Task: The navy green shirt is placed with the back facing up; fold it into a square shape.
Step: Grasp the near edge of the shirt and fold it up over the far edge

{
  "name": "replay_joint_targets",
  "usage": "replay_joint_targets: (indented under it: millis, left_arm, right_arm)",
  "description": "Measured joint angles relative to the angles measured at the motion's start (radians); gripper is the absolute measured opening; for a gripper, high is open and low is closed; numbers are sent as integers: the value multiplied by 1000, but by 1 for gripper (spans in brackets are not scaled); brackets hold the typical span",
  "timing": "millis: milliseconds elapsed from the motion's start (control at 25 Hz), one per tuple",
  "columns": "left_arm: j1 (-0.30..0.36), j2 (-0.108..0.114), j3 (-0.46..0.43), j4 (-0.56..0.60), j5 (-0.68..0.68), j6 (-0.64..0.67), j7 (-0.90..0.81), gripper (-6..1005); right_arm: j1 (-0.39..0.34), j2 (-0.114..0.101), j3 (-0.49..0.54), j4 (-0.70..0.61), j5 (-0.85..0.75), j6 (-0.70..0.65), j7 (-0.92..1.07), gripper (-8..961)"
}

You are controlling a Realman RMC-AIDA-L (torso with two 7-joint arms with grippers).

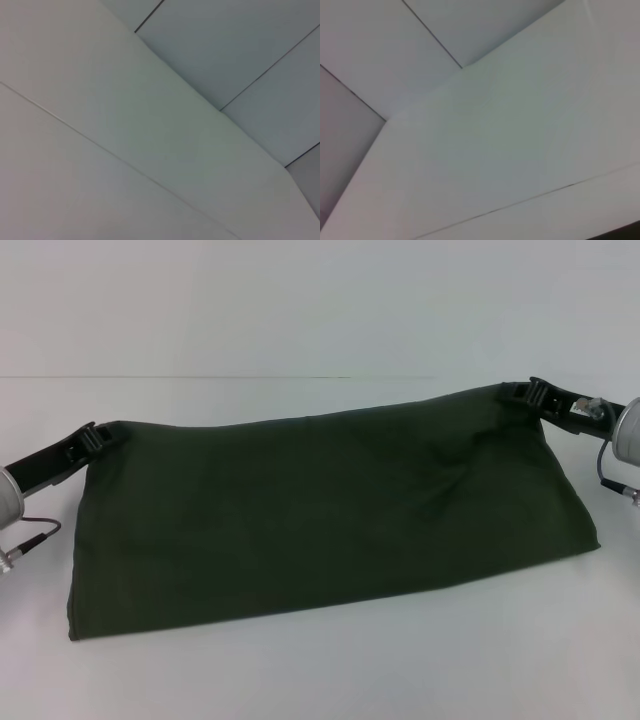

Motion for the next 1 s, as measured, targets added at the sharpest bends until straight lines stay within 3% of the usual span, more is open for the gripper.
replay_joint_targets:
  millis: [160,600,880,1000]
  left_arm:
    - [-3,-6,1,-9,-4,-23,18,38]
    - [-17,-24,6,-33,-59,-84,84,37]
    - [-19,-57,7,-57,-183,-163,213,38]
    - [-22,-57,7,-89,-225,-180,259,38]
  right_arm:
    - [1,10,-12,1,0,40,0,173]
    - [11,12,-13,10,20,97,-3,201]
    - [13,14,-14,24,125,121,-91,219]
    - [10,13,-14,35,160,125,-103,227]
